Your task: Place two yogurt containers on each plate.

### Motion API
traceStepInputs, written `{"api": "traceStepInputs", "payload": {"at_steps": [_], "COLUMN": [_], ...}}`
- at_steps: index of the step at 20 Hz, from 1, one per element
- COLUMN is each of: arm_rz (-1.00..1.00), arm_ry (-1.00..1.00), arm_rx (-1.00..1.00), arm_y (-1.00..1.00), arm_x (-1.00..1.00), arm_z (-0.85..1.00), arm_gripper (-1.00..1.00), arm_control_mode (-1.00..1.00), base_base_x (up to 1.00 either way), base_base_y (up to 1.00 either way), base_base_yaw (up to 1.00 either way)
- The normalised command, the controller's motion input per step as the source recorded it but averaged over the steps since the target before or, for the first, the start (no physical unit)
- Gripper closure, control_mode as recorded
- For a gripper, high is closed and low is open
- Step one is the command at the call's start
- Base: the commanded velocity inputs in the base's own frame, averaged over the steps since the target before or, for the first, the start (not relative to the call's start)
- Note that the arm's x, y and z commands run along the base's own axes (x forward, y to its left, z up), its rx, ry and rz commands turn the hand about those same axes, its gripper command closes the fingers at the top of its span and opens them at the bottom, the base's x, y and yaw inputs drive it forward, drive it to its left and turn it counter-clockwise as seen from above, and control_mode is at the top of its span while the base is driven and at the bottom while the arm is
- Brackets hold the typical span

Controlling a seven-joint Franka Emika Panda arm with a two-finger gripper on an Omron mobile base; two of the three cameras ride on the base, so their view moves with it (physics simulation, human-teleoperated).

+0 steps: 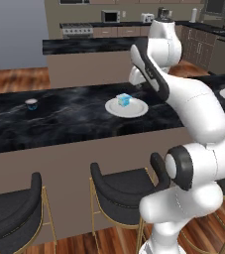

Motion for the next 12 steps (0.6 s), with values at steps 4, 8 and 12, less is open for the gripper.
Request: {"api": "traceStepInputs", "payload": {"at_steps": [4,8,12], "arm_rz": [-0.05,-0.17,-0.22], "arm_ry": [0.10,0.29,0.27], "arm_rx": [0.00,0.01,0.09], "arm_y": [0.09,0.24,0.05], "arm_x": [-1.00,-1.00,-0.57], "arm_z": [0.56,0.57,-0.13], "arm_gripper": [-1.00,-1.00,-1.00], "arm_control_mode": [-1.00,-1.00,-1.00], "base_base_x": [0.00,0.00,0.00], "base_base_y": [0.00,0.00,0.00], "base_base_yaw": [0.00,0.00,0.00]}}
